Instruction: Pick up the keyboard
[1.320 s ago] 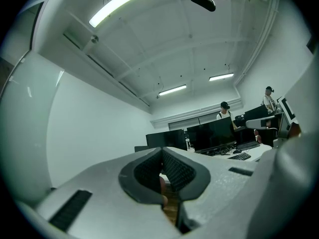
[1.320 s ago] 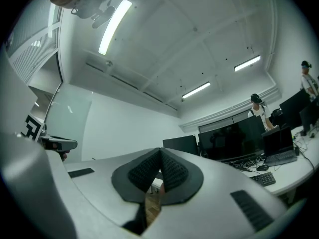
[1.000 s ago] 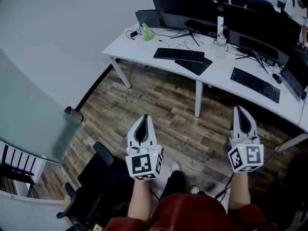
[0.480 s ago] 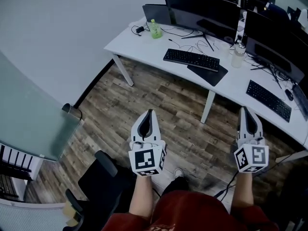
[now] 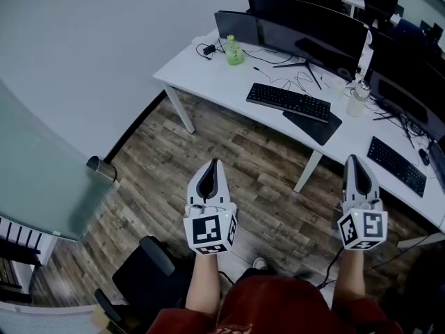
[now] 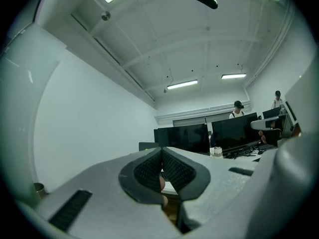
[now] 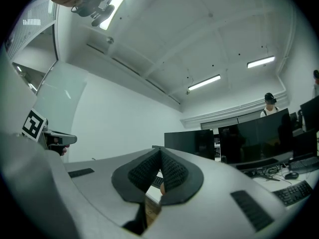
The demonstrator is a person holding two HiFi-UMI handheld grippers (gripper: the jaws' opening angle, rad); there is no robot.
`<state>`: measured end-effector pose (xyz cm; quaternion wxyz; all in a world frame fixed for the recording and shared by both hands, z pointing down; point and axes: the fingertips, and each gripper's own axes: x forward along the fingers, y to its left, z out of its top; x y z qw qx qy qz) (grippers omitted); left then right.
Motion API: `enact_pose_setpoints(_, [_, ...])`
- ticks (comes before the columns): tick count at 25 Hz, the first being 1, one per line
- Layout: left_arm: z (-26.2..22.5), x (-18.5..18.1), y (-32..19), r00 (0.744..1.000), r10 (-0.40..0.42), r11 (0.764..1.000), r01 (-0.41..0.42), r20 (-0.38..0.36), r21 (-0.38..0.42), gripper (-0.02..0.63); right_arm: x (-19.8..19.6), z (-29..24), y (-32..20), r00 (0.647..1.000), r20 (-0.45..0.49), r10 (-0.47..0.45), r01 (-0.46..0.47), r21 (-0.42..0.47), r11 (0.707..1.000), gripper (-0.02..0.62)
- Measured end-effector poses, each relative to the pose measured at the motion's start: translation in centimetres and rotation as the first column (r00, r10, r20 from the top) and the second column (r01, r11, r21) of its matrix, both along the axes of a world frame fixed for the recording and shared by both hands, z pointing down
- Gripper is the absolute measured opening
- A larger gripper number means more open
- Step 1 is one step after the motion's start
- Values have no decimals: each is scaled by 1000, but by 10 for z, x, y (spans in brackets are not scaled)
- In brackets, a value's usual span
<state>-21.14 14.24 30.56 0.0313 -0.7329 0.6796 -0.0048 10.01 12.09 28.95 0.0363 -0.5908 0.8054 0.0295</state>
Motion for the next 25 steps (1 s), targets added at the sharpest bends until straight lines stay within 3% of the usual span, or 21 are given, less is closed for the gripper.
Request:
enact_pose_setpoints(10, [7, -14, -60, 1000, 23, 1000, -23, -5, 10, 6, -12, 11, -48, 999, 4, 33, -33, -7, 999, -2])
enact_pose_setpoints(25, [10, 39, -235, 997, 47, 999, -48, 54, 15, 6, 39, 15, -221, 998, 47, 47, -48, 8, 999, -2])
